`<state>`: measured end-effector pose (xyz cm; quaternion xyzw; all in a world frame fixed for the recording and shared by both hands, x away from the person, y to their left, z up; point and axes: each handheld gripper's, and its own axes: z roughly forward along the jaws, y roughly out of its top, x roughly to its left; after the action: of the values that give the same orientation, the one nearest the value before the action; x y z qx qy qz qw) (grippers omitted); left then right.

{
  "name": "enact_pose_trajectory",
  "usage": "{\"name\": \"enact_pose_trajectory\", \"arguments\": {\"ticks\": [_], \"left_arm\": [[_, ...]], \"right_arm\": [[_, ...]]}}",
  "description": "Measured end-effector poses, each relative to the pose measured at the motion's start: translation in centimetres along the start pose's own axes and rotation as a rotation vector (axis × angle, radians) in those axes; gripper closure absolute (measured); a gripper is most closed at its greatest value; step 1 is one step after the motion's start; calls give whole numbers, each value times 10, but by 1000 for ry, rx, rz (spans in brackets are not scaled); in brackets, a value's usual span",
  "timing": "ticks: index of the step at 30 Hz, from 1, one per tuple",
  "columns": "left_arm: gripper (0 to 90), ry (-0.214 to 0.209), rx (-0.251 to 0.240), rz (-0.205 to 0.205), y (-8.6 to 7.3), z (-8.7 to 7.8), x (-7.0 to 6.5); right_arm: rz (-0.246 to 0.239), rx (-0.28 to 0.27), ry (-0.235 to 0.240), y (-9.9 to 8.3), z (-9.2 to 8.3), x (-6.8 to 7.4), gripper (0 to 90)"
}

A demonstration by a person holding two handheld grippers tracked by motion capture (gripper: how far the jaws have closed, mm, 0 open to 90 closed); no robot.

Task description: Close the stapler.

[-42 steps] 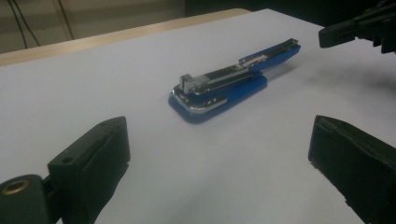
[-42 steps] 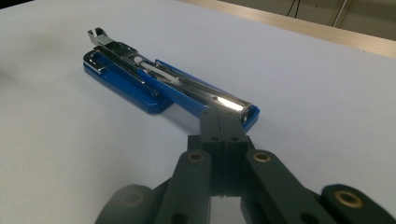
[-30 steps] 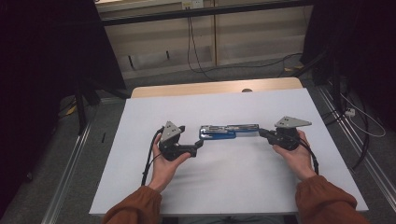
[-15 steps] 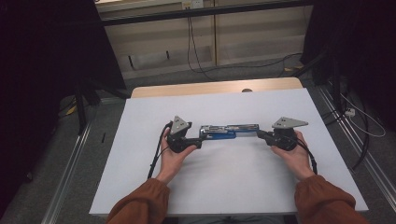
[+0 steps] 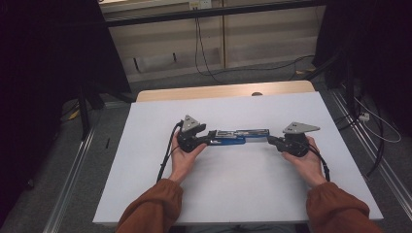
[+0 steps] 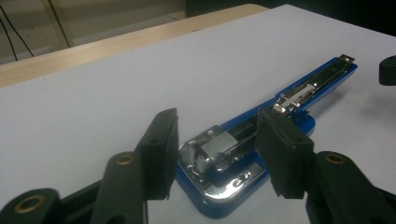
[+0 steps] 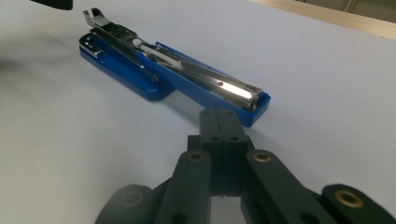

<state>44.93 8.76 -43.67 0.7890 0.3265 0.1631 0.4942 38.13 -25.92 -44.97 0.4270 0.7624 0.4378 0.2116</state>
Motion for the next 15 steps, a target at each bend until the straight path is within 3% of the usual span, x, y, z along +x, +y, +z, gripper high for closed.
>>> {"name": "enact_pose_trajectory", "arguments": {"ticks": [9, 15], "left_arm": [[699, -35, 6, 9, -1, 0, -4], [867, -43, 41, 55, -5, 3, -9]], "right_arm": [[-4, 10, 3, -1, 3, 1, 900], [-2, 21, -10, -1, 3, 0, 900]]}}
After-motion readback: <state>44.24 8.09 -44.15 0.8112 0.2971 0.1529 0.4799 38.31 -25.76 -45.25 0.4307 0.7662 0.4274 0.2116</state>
